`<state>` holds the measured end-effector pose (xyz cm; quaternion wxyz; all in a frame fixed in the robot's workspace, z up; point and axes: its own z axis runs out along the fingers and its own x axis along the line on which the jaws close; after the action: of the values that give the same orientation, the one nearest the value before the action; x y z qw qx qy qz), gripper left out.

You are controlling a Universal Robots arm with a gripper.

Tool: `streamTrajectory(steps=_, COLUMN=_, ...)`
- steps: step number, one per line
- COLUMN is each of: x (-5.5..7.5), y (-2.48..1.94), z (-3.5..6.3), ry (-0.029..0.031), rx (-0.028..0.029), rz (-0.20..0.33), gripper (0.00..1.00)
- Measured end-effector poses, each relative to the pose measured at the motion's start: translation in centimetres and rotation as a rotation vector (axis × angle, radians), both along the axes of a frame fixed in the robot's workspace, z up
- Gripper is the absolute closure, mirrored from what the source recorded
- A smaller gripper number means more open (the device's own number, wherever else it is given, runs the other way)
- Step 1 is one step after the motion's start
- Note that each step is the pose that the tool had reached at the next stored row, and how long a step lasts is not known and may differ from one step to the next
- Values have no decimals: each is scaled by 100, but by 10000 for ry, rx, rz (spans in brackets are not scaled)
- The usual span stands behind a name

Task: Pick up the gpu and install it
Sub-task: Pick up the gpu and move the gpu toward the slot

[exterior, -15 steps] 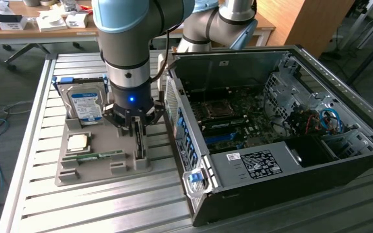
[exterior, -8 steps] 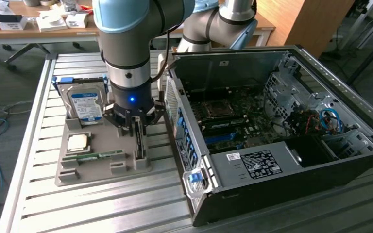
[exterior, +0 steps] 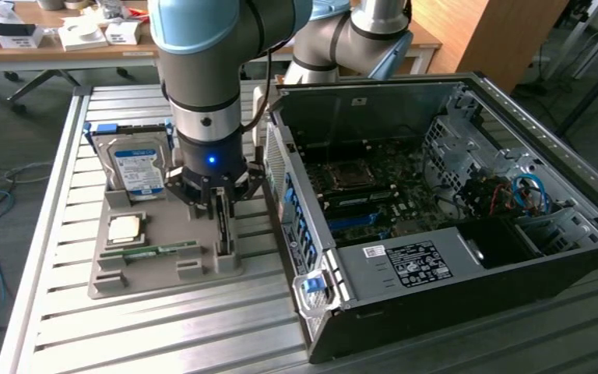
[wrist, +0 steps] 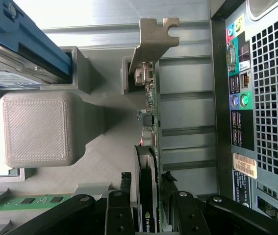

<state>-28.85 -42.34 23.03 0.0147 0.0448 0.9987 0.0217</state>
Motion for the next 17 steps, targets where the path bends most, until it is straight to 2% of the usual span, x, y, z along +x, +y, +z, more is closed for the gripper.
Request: streamTrajectory(steps=17, x=-5, y=0, z=0, ry=0, rx=1, rz=0, gripper=64)
